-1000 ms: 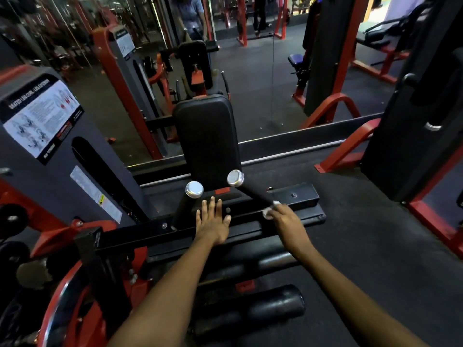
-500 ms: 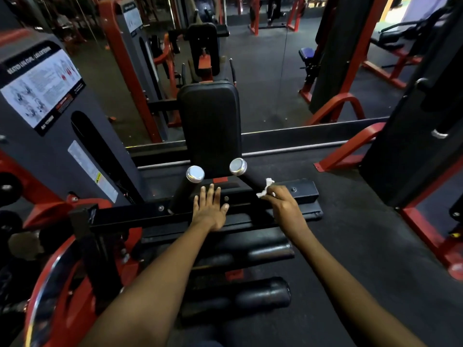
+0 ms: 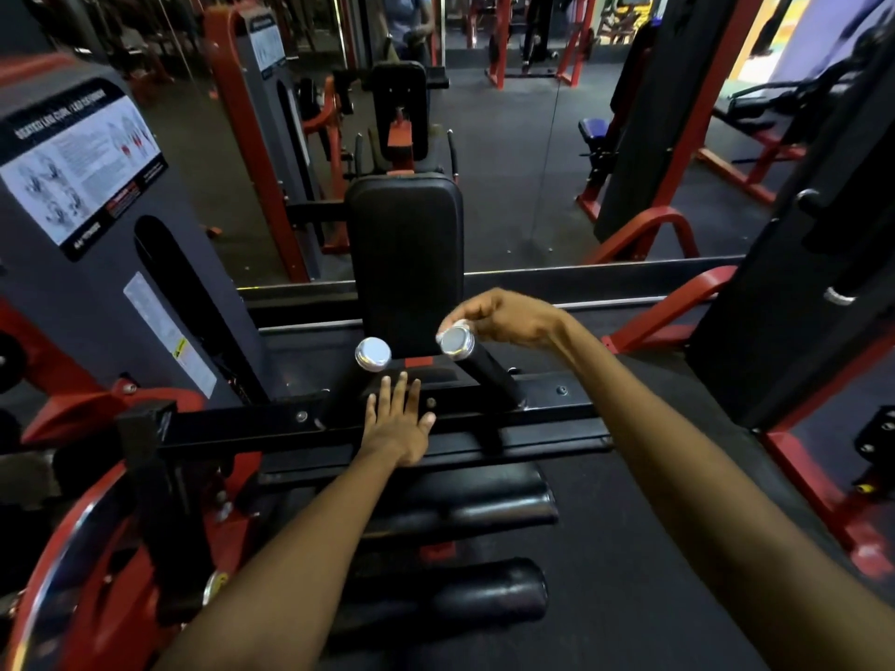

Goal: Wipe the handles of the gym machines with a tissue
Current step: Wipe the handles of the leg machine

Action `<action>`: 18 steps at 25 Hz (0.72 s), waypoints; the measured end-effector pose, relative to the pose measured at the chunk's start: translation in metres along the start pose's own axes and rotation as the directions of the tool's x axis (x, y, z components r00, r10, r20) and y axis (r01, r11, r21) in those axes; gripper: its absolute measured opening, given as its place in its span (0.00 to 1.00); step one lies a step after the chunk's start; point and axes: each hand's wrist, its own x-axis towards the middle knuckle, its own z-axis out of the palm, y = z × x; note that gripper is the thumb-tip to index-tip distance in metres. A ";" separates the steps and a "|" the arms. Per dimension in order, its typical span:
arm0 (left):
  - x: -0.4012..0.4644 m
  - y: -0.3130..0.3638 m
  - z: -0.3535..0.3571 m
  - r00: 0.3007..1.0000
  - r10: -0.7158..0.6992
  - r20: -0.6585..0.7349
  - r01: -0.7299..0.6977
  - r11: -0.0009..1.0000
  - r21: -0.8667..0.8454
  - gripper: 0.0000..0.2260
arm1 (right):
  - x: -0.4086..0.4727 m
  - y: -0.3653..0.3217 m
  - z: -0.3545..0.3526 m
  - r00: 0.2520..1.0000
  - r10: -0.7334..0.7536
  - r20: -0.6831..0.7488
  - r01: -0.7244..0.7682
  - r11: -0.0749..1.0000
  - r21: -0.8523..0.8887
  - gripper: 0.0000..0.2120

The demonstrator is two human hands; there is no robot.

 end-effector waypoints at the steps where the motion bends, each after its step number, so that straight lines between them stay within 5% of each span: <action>1: 0.000 0.000 0.000 1.000 0.000 0.004 0.000 1.000 0.004 0.27 | 0.000 0.005 0.001 0.998 0.050 0.040 -0.048 0.998 -0.041 0.16; 6: 0.001 0.000 0.001 1.000 0.003 0.011 -0.004 1.000 0.001 0.27 | -0.006 0.052 0.004 0.971 0.237 0.019 -0.229 0.954 -0.192 0.19; 10: 0.001 -0.002 0.001 1.000 0.008 0.002 -0.008 1.000 0.007 0.27 | -0.012 0.074 -0.011 0.935 0.328 -0.136 -0.353 0.828 -0.435 0.15; 12: 0.002 -0.001 0.002 1.000 0.008 -0.003 -0.008 1.000 0.007 0.27 | -0.019 0.070 -0.014 0.918 0.160 -0.362 -0.337 0.795 -0.504 0.14; 14: 0.002 -0.001 0.002 1.000 0.007 -0.008 -0.007 1.000 0.003 0.27 | -0.032 0.048 0.006 0.814 -0.092 -0.574 -0.073 0.963 -0.258 0.13; 16: 0.001 -0.002 0.003 1.000 0.012 -0.013 -0.013 1.000 -0.008 0.27 | -0.048 0.038 0.045 0.708 -0.247 -0.662 0.153 0.968 -0.197 0.13; 18: 0.001 -0.003 0.003 0.999 0.026 -0.019 -0.026 1.000 -0.016 0.27 | -0.058 0.062 0.075 0.622 -0.268 -0.736 0.112 0.960 -0.255 0.15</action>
